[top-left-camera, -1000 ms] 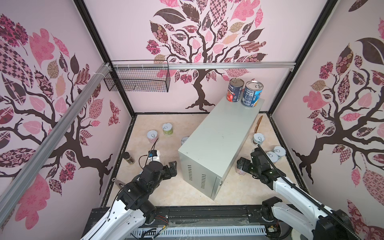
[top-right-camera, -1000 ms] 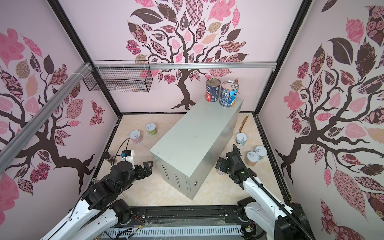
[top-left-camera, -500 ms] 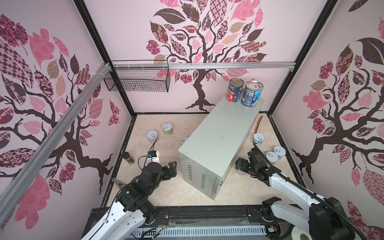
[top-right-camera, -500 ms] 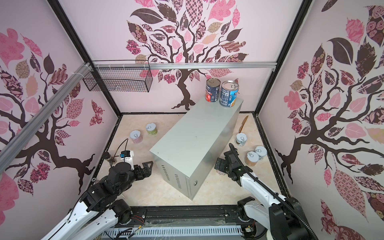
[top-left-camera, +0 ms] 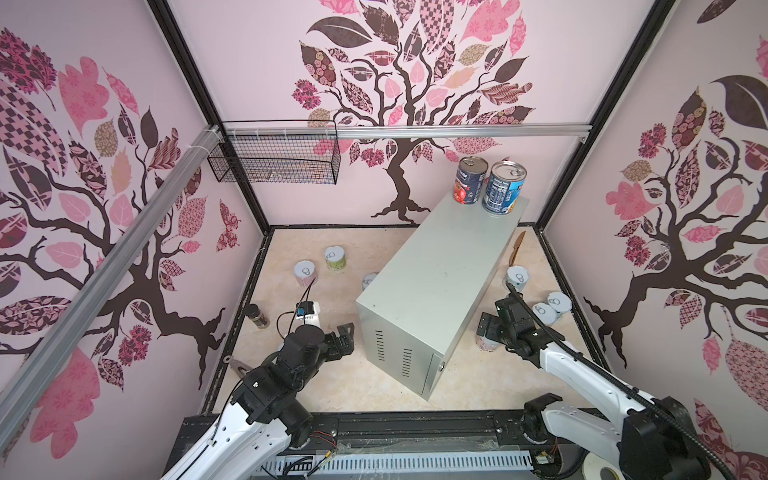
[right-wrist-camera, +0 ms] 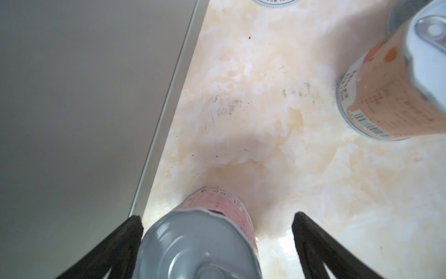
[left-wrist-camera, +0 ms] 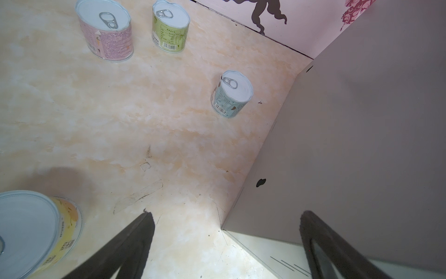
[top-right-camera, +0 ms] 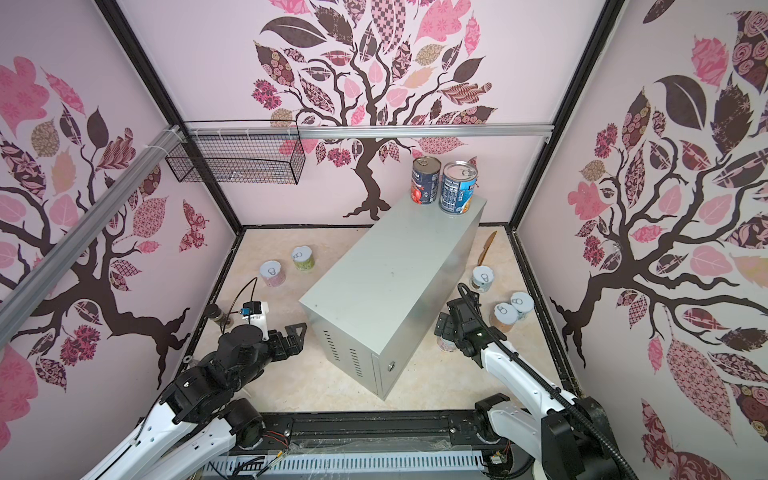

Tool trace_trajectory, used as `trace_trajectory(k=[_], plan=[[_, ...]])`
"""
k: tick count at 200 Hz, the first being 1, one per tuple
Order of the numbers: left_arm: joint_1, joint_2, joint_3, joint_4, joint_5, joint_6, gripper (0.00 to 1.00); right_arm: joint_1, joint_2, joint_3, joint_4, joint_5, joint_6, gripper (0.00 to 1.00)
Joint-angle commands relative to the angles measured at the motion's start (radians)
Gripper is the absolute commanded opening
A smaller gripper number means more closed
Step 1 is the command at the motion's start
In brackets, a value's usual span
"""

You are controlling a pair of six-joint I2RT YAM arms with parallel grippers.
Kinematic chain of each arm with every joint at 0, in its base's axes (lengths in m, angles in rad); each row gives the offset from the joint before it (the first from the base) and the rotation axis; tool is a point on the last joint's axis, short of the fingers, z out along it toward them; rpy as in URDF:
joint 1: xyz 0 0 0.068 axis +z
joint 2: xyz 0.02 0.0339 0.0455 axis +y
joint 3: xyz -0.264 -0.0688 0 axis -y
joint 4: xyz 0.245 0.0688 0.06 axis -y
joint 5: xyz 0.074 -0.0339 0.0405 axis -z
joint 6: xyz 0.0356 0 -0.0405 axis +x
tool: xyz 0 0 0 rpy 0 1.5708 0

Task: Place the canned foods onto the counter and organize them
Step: 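Close the right gripper on the pink white-lidded can and lift it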

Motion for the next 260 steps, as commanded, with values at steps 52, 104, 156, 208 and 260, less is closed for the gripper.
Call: trace_trajectory(k=[52,104,156,208,260], plan=[[-0.004,0.000,-0.025,0.017,0.019,0.001,0.98,0.002,-0.100,0.022,-0.051,-0.009,0.018,1.00],[-0.007,0.001,-0.023,0.016,0.025,0.002,0.98,0.006,-0.067,0.021,-0.042,-0.089,0.016,1.00],[-0.007,-0.003,-0.025,0.020,0.021,0.003,0.98,0.049,-0.001,0.001,-0.013,-0.077,0.037,1.00],[-0.008,-0.011,-0.022,0.008,-0.004,-0.004,0.98,0.066,0.079,-0.029,0.029,-0.081,0.086,1.00],[-0.007,-0.020,-0.020,0.002,-0.027,-0.005,0.98,0.066,0.141,-0.073,0.103,-0.058,0.102,1.00]])
